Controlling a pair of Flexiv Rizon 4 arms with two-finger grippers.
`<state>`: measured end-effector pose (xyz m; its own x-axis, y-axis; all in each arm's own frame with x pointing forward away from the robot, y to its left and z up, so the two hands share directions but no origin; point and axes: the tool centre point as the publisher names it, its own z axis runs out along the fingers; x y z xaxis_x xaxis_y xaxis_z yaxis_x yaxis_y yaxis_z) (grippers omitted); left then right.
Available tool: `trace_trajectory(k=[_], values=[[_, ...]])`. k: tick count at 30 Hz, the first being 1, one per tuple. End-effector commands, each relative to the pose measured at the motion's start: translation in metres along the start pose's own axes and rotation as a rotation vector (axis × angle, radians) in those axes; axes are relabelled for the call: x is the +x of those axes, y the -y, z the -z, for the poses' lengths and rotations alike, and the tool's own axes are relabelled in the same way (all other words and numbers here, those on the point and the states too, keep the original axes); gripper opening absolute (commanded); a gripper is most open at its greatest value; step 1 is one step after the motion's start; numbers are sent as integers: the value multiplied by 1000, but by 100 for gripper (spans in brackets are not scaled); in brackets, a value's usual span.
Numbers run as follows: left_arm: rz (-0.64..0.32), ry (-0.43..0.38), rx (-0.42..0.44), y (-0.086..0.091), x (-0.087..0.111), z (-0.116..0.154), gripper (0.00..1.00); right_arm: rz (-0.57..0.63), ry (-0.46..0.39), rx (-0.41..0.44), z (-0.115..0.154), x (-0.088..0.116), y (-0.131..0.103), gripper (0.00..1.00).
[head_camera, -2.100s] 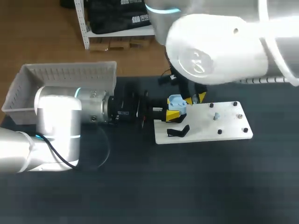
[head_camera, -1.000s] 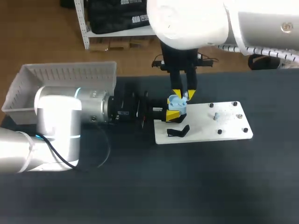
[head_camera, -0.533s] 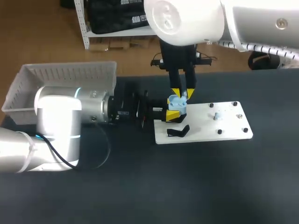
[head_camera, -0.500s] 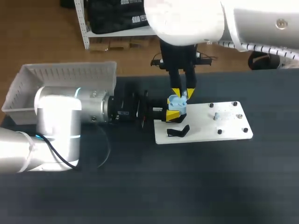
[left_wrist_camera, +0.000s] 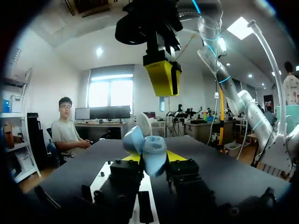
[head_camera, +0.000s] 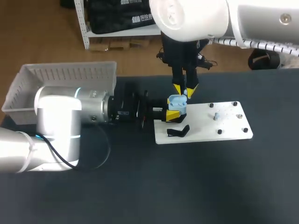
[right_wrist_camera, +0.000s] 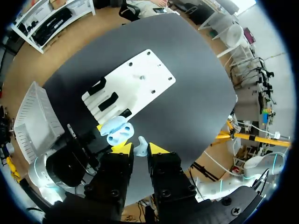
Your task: Pick up each earbud case from the left stands, insert the matching earbuds, close the lid, and place the case in the box.
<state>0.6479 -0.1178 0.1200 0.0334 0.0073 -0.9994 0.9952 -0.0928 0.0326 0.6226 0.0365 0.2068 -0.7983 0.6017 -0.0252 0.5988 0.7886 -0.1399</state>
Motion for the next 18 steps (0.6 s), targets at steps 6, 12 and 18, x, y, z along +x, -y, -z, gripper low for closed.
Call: trace_trajectory(k=[6, 12, 18], values=[[-3, 1, -7, 1, 0, -1, 0, 37, 7, -1, -6, 7, -5, 0], [-3, 1, -7, 1, 0, -1, 0, 50, 20, -2, -8, 8, -9, 0], [-3, 1, -7, 1, 0, -1, 0, 54, 23, -4, -11, 6, -13, 0]])
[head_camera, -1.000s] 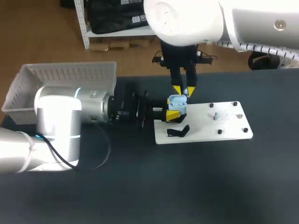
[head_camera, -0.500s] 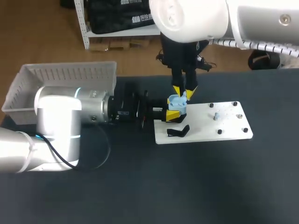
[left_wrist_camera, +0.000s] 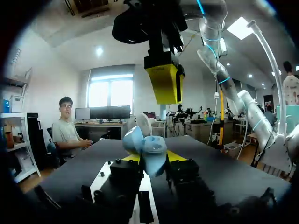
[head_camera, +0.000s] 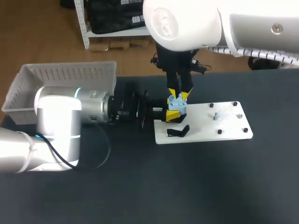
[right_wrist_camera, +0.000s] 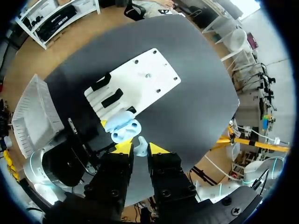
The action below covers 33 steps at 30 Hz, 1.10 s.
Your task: Pick up each earbud case from the left stands, insert the matching earbuds, close the lid, and place the case in the box.
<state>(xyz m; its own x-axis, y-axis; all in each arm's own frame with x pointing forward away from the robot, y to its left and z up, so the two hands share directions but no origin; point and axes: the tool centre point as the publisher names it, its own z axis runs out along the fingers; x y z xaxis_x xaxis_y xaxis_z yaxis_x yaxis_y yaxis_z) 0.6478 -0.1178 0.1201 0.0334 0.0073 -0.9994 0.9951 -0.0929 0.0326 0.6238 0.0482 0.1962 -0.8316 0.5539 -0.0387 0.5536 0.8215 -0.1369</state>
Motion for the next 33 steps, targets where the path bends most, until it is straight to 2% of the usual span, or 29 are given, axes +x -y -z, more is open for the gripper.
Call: trace_trajectory(k=[1, 33], values=[[-3, 1, -7, 1, 0, -1, 0, -2, 0, 3, -3, -1, -2, 0], [-3, 1, -7, 1, 0, -1, 0, -4, -21, 3, -15, -7, -12, 0]])
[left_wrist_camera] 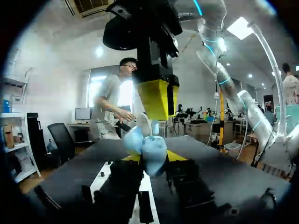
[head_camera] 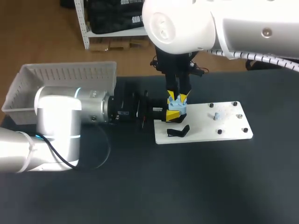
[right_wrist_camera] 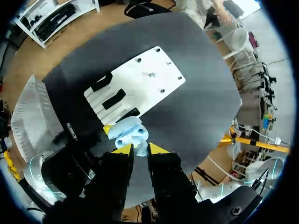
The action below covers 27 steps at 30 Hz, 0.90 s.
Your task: Pick up each earbud case from the left stands, insert the matching earbuds, close the lid, and place the case in the box.
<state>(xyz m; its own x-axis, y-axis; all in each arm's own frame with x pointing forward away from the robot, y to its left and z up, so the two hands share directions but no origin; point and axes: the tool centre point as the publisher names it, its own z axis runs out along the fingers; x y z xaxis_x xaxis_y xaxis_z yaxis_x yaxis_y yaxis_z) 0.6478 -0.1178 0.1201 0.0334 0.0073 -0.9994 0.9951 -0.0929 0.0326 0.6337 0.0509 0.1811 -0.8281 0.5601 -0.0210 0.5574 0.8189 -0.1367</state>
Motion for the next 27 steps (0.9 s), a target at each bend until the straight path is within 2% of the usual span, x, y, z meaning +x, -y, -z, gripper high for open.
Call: trace_trajectory(k=[1, 27], values=[[-3, 1, -7, 1, 0, -1, 0, 0, -2, 4, -1, 0, -2, 0], [-3, 1, -7, 1, 0, -1, 0, -9, -17, 22, -9, -6, -4, 0]])
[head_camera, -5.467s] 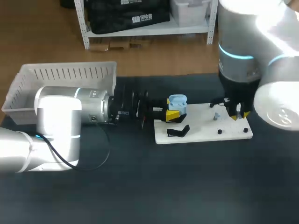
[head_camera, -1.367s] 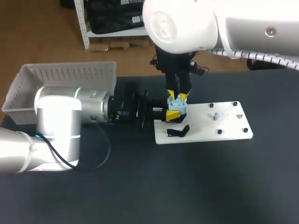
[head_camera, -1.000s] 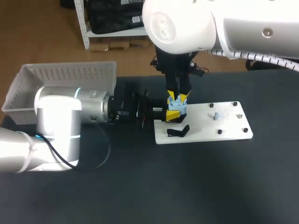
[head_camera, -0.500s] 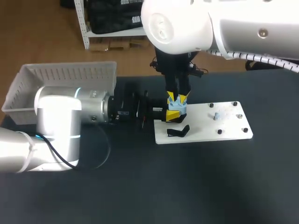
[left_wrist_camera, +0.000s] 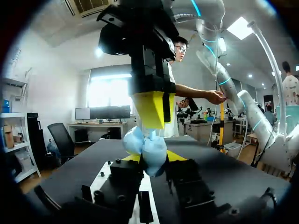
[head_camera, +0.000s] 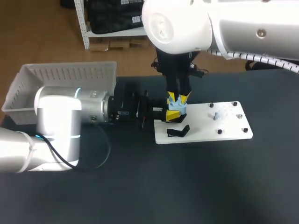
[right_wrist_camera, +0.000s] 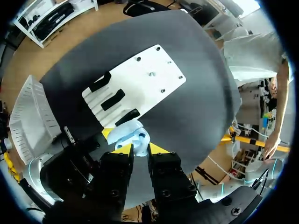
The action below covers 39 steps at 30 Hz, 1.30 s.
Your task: Pick up each earbud case from the left stands, insert the matching earbuds, close the lid, and place the case in the box.
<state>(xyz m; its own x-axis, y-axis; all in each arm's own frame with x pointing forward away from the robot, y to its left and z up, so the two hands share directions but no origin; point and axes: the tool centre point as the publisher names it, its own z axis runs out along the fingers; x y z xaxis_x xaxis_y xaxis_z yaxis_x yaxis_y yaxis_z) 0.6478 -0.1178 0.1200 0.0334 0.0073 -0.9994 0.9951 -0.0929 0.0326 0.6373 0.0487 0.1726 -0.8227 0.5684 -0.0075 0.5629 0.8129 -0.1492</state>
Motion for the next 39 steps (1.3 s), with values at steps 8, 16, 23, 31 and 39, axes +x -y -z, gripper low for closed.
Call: trace_trajectory(k=[8, 16, 23, 31, 39], values=[[-3, 1, -7, 1, 0, -1, 0, -7, 5, 25, -4, -2, -2, 0], [-3, 1, -7, 1, 0, -1, 0, -9, 2, 35, -9, -2, -2, 0], [-3, 1, -7, 1, 0, -1, 0, -17, -8, 40, -11, -2, -1, 39], [-3, 1, -7, 1, 0, -1, 0, -21, -9, -15, 1, 4, 13, 50], [-3, 1, -7, 1, 0, -1, 0, 11, -46, -184, 25, 7, 42, 48]])
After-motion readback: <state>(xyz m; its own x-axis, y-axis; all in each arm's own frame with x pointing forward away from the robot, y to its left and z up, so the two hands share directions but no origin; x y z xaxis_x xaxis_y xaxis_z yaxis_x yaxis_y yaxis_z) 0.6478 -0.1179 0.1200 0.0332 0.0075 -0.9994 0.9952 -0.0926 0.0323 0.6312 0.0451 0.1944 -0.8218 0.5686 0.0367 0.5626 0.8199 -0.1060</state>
